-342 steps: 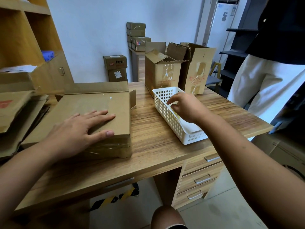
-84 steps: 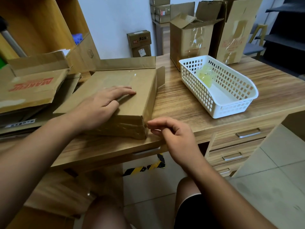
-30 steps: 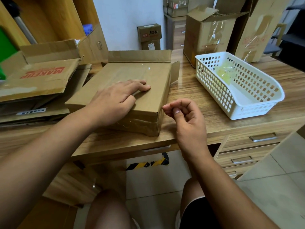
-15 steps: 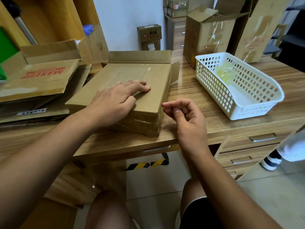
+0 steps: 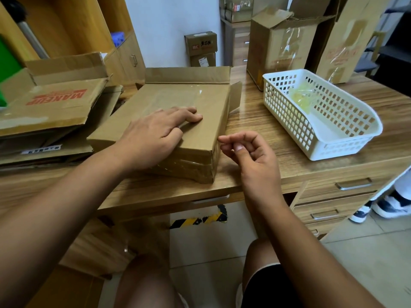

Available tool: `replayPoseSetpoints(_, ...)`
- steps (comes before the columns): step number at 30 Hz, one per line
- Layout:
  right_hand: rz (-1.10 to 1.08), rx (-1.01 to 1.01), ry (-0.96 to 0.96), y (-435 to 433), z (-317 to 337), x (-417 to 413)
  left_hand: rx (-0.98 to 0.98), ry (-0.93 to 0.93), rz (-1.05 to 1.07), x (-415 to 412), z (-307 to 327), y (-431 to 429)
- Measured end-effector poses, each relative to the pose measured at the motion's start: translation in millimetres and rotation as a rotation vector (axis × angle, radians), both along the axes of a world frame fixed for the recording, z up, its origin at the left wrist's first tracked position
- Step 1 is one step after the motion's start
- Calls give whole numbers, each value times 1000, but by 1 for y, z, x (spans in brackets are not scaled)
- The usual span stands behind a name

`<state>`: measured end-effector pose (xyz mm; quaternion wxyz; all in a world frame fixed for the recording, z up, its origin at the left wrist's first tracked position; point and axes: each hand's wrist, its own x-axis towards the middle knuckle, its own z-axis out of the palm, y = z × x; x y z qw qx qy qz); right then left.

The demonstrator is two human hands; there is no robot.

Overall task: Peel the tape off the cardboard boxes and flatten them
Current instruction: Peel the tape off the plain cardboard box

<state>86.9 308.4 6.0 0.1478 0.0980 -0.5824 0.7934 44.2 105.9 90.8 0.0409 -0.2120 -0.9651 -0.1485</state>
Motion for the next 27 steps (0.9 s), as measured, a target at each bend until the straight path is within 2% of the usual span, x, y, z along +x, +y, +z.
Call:
replayPoseSetpoints(4,28,58,-12,-2,-1,2,4,5,3,1,2,1)
replayPoseSetpoints(9,-15,-10,-7,-2,-1,3,2,7,8,3,2,2)
replayPoseSetpoints(17,-13,37,9,-1,-1,4,-1,23,4,1,1,1)
replayPoseSetpoints(27,9,-51,-26,-1,0,0,-1,12,1,-1,0,0)
